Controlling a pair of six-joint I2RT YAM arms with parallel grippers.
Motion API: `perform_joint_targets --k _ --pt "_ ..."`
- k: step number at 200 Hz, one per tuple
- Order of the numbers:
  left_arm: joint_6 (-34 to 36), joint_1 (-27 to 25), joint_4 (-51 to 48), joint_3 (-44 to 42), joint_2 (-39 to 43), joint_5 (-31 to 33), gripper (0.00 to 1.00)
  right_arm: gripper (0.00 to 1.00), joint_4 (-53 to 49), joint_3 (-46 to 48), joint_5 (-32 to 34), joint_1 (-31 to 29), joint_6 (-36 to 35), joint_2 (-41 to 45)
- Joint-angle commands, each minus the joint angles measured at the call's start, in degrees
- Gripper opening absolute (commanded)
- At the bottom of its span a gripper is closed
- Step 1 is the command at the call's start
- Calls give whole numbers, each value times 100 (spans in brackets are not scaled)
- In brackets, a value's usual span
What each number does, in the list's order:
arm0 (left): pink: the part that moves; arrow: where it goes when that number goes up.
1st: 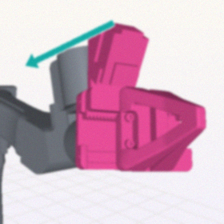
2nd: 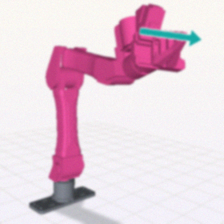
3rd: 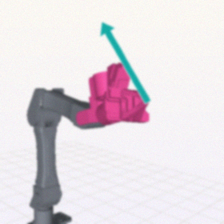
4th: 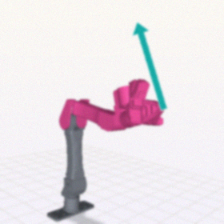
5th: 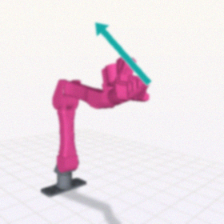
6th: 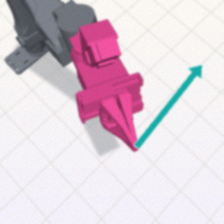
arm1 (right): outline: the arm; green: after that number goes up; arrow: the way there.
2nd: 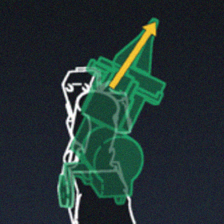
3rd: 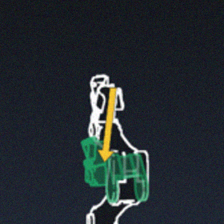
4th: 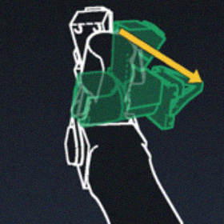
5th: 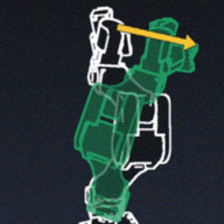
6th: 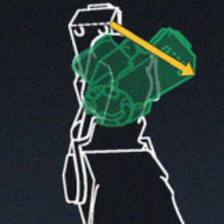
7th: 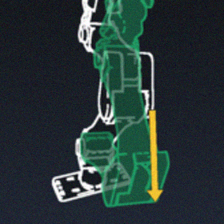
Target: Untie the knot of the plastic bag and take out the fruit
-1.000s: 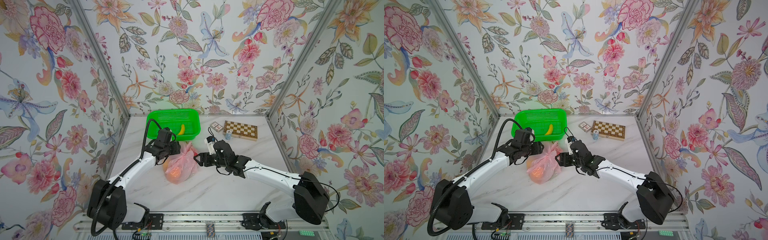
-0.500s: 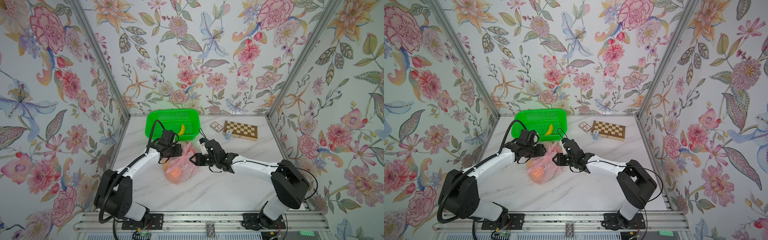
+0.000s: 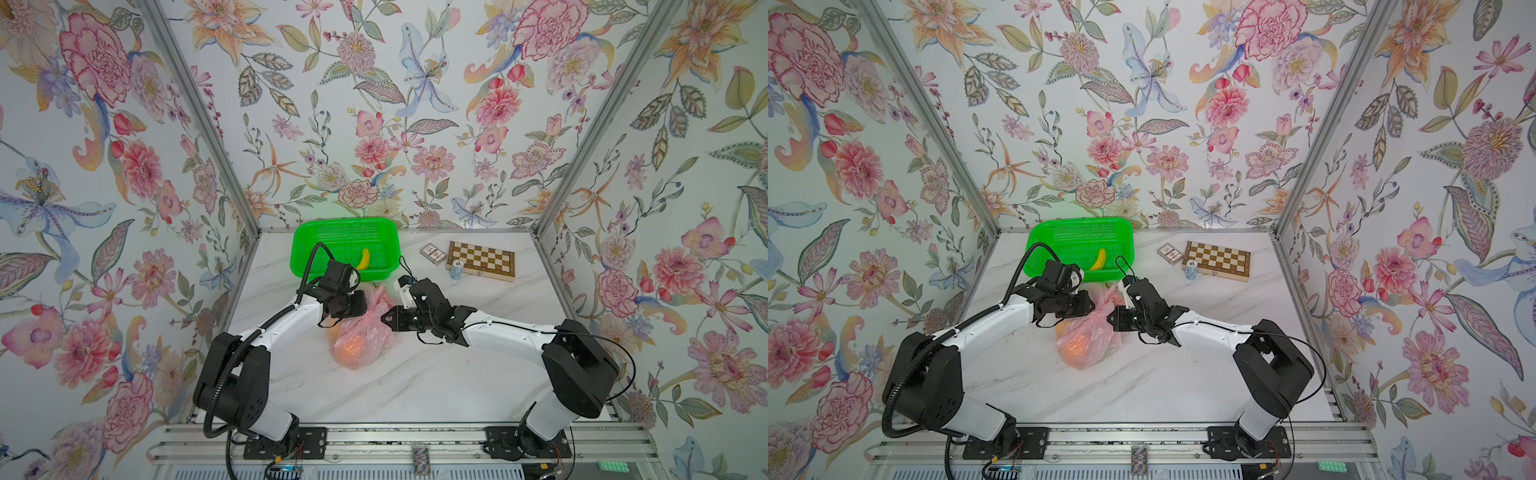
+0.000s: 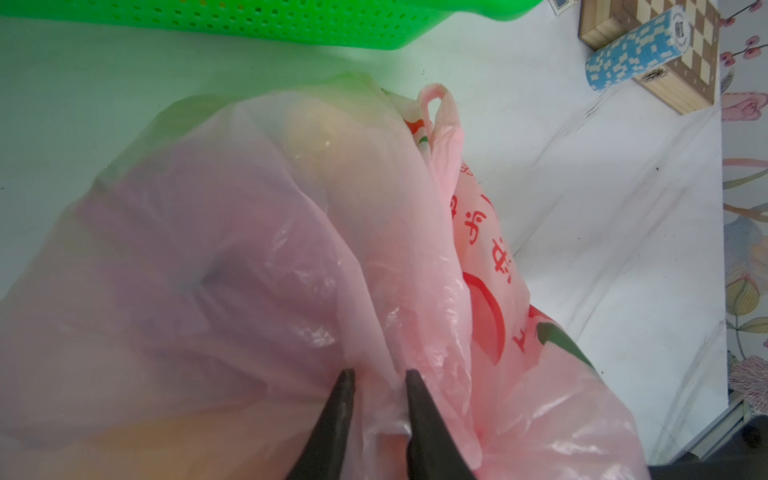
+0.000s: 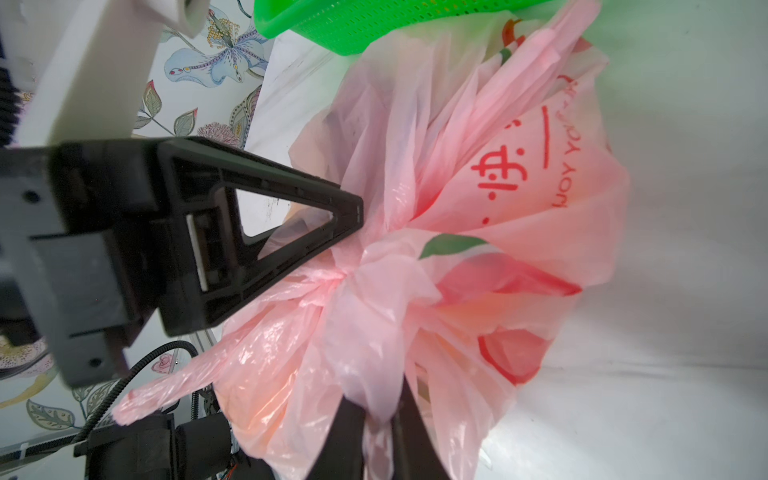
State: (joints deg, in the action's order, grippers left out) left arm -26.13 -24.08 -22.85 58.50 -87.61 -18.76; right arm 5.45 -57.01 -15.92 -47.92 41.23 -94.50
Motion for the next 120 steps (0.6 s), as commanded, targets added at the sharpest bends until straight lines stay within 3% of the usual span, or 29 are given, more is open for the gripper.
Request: perform_joint_targets --k 1,11,120 --pt "-93 -71 175 -93 49 -132 8 6 38 123 83 44 0 24" --pt "-102 -73 176 -89 93 -79 0 3 36 200 116 87 7 108" --pt "-147 145 71 -238 976 888 0 0 473 1482 -16 854 303 1267"
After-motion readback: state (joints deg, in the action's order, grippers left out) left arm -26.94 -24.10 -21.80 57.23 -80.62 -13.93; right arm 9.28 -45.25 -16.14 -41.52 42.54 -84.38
